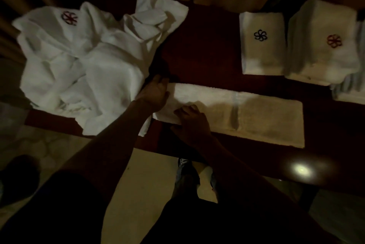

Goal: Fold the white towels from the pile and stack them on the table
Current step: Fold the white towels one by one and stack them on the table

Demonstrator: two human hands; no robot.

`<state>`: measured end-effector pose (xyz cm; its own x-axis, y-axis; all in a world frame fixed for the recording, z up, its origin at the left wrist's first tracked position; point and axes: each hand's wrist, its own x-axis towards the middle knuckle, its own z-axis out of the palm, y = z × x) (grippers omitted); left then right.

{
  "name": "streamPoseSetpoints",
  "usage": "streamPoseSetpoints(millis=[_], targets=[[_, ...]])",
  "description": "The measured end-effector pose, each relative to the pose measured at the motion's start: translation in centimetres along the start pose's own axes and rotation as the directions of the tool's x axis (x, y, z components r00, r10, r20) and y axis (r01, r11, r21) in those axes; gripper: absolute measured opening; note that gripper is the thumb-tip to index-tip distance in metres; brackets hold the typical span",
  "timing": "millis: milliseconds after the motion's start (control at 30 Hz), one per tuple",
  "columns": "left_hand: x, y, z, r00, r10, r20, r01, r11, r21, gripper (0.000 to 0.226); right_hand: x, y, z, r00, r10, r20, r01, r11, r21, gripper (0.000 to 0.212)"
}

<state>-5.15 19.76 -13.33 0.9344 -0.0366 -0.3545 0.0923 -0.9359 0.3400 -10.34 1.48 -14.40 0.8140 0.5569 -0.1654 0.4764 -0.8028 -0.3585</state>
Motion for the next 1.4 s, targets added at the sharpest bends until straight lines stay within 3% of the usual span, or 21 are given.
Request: streamPoseSetpoints(millis=[100, 233, 367, 533, 700, 933, 1067, 1200, 1300, 1400], targets=[[0.1, 0.1, -0.4, 1.000, 0.030, 0.000, -0.030, 0.994, -0.102, 0.042, 0.1, -0.4, 0.0, 0.999, 0.045, 0.030, -0.043, 0.997, -0.066, 0.047], [0.0, 0.3, -0.7, 0.998, 0.068, 0.003, -0.066, 0.977, -0.205, 0.031, -0.4, 0.2, 0.5, 0.998, 0.030, -0.050, -0.037, 0.990, -0.138, 0.032], [-0.1, 1.0, -1.1, 1.000, 0.016, -0.015, -0.020, 0.946, -0.324, 0.027, -1.1, 1.2, 0.4, 0.992, -0.002, -0.123, -0.008, 0.997, -0.083, 0.018], [-0.6, 2.5, -1.5, 0.988, -0.065, -0.143, 0.001, 0.913, -0.408, 0.030, -2.0, 2.1, -0.9, 0.932, -0.037, -0.359, 0.034, 0.999, -0.014, 0.013], [-0.9, 4.5, -2.5, 0.976, -0.135, -0.171, 0.030, 0.862, -0.505, 0.030, -3.1, 3.5, -2.2, 0.835, -0.036, -0.549, 0.068, 0.997, 0.038, 0.013], [-0.1, 11.2, -4.5, 0.955, -0.179, -0.235, -0.031, 0.730, -0.682, 0.031, -5.3, 4.9, -6.6, 0.776, 0.149, -0.612, 0.002, 0.971, 0.239, 0.016], [0.6, 17.1, -4.8, 0.942, -0.164, -0.292, -0.115, 0.662, -0.741, 0.030, -6.8, 5.6, -9.6, 0.708, 0.289, -0.644, -0.056, 0.933, 0.356, 0.034], [1.4, 22.6, -3.7, 0.947, -0.115, -0.300, -0.162, 0.635, -0.756, 0.025, -8.6, 7.4, -12.1, 0.690, 0.356, -0.630, -0.103, 0.910, 0.400, 0.043], [2.1, 25.9, -2.8, 0.953, -0.079, -0.291, -0.181, 0.622, -0.762, 0.027, -10.1, 9.3, -13.3, 0.658, 0.452, -0.603, -0.182, 0.872, 0.455, 0.043], [2.6, 28.5, -2.2, 0.958, -0.046, -0.284, -0.199, 0.609, -0.768, 0.029, -11.3, 11.6, -13.7, 0.627, 0.540, -0.562, -0.235, 0.819, 0.524, 0.029]])
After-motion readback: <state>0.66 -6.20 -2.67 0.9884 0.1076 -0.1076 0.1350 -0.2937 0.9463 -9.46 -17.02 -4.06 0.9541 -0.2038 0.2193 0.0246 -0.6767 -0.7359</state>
